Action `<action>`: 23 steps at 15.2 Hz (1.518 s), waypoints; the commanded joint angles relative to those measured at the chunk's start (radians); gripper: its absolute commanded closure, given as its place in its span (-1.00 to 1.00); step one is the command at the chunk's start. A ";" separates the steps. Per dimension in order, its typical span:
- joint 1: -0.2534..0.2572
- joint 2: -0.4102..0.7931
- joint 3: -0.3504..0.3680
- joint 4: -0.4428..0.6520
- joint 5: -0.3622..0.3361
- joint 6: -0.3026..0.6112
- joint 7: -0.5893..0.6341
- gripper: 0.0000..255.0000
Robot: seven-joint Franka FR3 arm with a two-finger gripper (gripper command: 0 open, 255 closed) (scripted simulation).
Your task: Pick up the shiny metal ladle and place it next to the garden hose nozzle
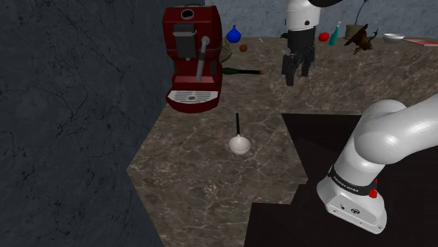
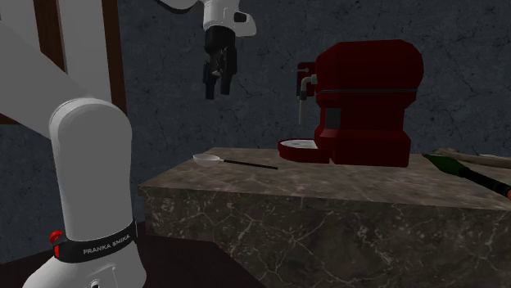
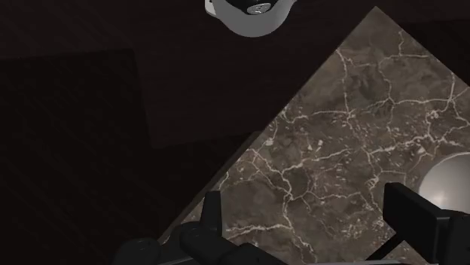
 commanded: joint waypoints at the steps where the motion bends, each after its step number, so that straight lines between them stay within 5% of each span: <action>1: 0.000 0.000 0.000 0.000 0.000 0.000 0.000 -1.00; 8: -0.027 0.006 0.128 -0.178 0.136 0.284 0.311 -1.00; 15: -0.065 0.144 0.284 -0.262 0.239 0.619 0.612 -1.00; 21: -0.150 0.358 0.435 -0.246 0.241 0.916 0.896 -1.00; 23: -0.162 0.388 0.451 -0.247 0.232 0.953 0.922 -1.00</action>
